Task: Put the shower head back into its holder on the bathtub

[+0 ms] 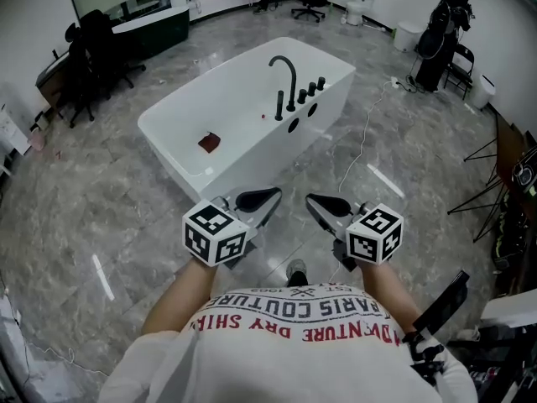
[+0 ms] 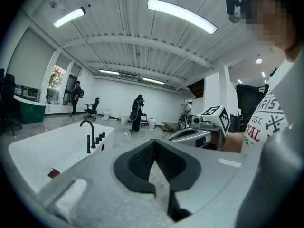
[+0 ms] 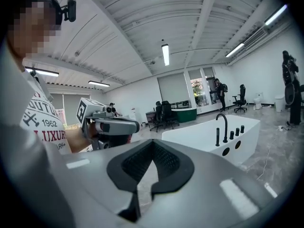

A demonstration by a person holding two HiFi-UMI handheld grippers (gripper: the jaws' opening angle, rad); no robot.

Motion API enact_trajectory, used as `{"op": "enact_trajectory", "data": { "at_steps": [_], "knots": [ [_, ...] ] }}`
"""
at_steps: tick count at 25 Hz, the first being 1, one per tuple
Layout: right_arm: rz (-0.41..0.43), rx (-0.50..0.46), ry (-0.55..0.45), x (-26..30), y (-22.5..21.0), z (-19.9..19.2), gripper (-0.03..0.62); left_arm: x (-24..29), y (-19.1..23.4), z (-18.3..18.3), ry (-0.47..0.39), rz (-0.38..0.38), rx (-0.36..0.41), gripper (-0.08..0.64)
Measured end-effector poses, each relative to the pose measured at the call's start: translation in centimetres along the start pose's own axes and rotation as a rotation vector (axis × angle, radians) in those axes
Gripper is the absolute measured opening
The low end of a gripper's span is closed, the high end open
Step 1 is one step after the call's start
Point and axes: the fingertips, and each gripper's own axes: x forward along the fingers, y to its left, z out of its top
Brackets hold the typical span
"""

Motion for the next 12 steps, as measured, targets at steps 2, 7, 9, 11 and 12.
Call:
{"op": "enact_trajectory", "data": {
  "at_steps": [2,7,9,11,12],
  "knots": [
    [0.000,-0.004,-0.007,-0.1,0.2,-0.2,0.003,0.0,-0.2,-0.3,0.006,0.004,-0.001,0.005],
    [0.009,-0.008,-0.014,0.3,0.8,0.1,0.003,-1.0,-0.1,-0.1,0.013,0.017,0.008,0.005],
    [0.031,-0.017,-0.002,1.9,1.5,0.6,0.003,-2.2,1.0,0.1,0.007,0.041,-0.001,0.005],
    [0.059,-0.021,0.020,3.5,2.4,0.6,0.005,-3.5,2.2,-0.4,0.007,0.068,-0.027,0.005],
    [0.073,-0.022,0.033,4.3,2.9,0.5,0.003,-4.1,2.8,-0.9,0.008,0.082,-0.043,0.005]
  ]
}}
